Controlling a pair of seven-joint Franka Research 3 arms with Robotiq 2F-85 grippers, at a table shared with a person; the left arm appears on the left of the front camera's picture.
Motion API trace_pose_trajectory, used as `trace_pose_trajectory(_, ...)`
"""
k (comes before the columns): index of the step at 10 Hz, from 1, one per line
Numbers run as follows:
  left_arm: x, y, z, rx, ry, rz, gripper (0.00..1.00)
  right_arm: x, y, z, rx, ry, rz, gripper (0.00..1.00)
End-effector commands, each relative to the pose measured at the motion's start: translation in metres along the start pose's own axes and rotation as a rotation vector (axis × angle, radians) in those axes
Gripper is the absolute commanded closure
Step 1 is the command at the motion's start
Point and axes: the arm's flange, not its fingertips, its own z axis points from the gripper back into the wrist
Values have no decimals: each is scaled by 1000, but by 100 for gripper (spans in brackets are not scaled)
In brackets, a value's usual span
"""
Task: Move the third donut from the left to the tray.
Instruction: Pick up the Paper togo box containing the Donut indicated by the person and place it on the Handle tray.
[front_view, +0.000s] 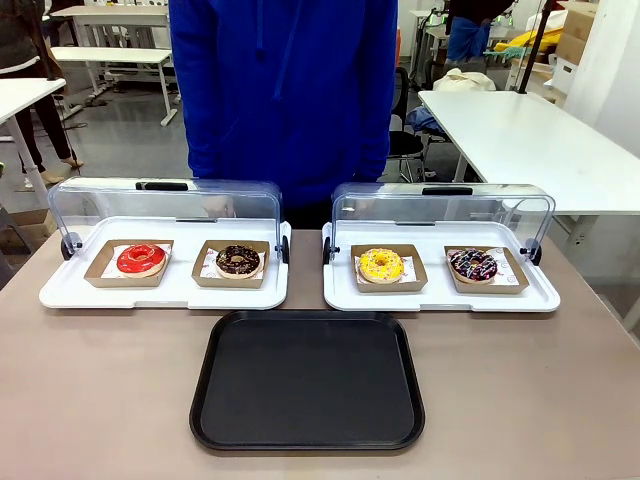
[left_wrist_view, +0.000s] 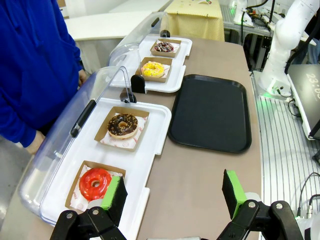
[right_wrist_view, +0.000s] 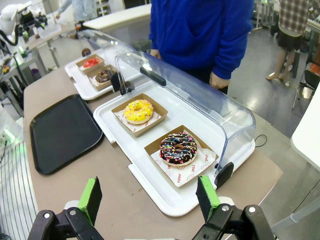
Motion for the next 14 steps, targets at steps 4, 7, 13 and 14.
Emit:
trace_pose_trajectory(4, 2, -1, 2, -6, 2, -11, 0, 3, -2, -1, 0, -31, 6, 0)
trace_pose_trajectory(7, 2, -1, 2, -6, 2, -11, 0, 3, -2, -1, 0, -31, 6, 0)
trace_pose_trajectory(13, 2, -1, 2, -6, 2, -11, 0, 3, -2, -1, 0, -31, 6, 0)
trace_pose_trajectory(14, 2, -1, 2, -6, 2, -11, 0, 3, -2, -1, 0, -31, 6, 0)
